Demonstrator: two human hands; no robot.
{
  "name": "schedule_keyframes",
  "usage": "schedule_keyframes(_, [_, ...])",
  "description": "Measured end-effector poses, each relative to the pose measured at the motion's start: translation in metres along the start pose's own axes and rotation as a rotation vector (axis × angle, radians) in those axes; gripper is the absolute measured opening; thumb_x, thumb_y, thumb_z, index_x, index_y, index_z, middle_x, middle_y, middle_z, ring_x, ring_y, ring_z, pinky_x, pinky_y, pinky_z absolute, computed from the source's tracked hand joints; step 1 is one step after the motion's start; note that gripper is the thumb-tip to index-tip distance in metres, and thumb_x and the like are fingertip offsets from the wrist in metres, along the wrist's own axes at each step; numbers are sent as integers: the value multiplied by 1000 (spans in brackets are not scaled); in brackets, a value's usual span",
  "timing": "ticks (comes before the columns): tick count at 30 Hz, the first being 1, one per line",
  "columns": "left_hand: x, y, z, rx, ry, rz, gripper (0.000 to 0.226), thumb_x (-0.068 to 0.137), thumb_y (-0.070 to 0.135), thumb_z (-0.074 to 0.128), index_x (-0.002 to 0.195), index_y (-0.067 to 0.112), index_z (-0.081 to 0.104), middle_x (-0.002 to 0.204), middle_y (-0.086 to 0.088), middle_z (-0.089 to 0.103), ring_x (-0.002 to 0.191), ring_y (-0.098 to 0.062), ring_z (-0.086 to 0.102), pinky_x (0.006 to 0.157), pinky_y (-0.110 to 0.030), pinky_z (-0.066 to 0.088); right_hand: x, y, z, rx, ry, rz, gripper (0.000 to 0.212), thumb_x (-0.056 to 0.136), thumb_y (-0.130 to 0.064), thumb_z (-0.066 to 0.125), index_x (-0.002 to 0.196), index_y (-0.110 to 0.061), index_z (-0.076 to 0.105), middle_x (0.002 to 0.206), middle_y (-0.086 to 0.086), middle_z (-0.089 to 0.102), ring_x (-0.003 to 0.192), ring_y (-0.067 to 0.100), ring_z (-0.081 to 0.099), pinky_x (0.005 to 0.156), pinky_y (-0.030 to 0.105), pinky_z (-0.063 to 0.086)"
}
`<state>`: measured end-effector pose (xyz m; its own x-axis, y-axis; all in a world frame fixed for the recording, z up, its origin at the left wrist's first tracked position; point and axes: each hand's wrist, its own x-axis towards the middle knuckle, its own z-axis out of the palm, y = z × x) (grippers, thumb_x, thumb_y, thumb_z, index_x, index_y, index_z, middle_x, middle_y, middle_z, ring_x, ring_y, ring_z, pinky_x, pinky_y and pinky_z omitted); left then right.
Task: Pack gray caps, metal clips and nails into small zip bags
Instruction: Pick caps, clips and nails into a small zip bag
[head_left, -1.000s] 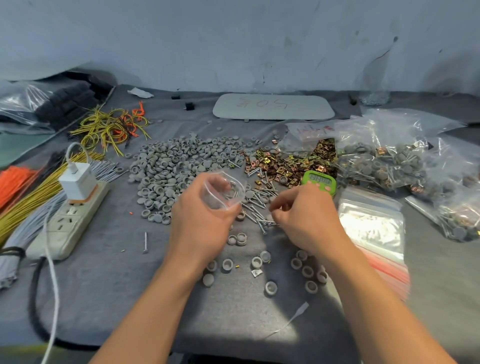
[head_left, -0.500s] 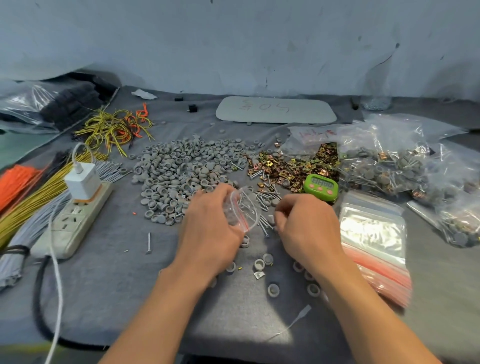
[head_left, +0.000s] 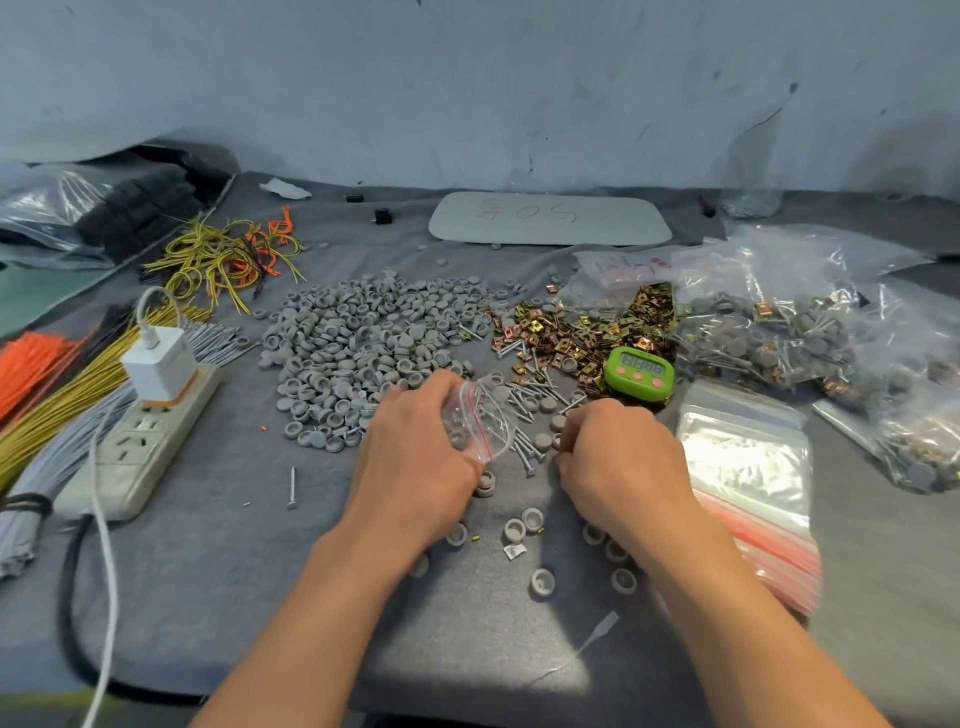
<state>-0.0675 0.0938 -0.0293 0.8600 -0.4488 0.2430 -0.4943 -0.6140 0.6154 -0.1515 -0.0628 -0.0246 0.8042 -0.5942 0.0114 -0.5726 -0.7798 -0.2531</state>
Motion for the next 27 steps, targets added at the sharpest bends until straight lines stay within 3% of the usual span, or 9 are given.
schedule_keyframes(7, [0,-3,2,-12,9,6,39,82,23,84,94,43,53,94,16,57,86,-2,51,64,-19,33,3,11,0,56,52,93,10,92,-29,69,102,-26,69,93,2,70,90,31,64,68,32,43])
schedule_keyframes(10, [0,-5,1,-10,25,14,36,82,28,84,93,43,53,90,16,58,84,-2,51,62,-20,33,3,11,-1,73,82,74,8,90,-25,70,96,-27,74,88,0,72,78,28,59,66,31,44])
schedule_keyframes(13, [2,-8,0,-16,39,11,33,81,32,81,93,45,53,91,15,60,83,-2,54,62,-21,36,2,4,1,216,79,3,12,92,-36,71,88,-28,77,81,-3,75,77,23,65,72,32,53])
schedule_keyframes(16, [4,-9,1,-13,28,6,37,78,33,82,95,47,52,93,14,62,85,-6,57,64,-24,40,-1,-6,7,126,23,-27,22,93,-43,67,86,-24,76,83,-1,75,82,27,69,72,33,53])
schedule_keyframes(21, [4,-10,2,4,22,10,39,76,32,82,97,47,52,94,13,60,85,-6,55,62,-20,37,1,-6,12,108,50,35,18,95,-37,63,97,-24,75,96,1,76,94,32,70,79,37,56])
schedule_keyframes(27, [4,-10,2,12,18,23,36,78,29,81,95,44,53,91,14,59,86,-5,52,62,-21,34,3,4,5,107,112,52,23,91,-47,68,92,-25,74,86,0,73,84,31,67,68,32,45])
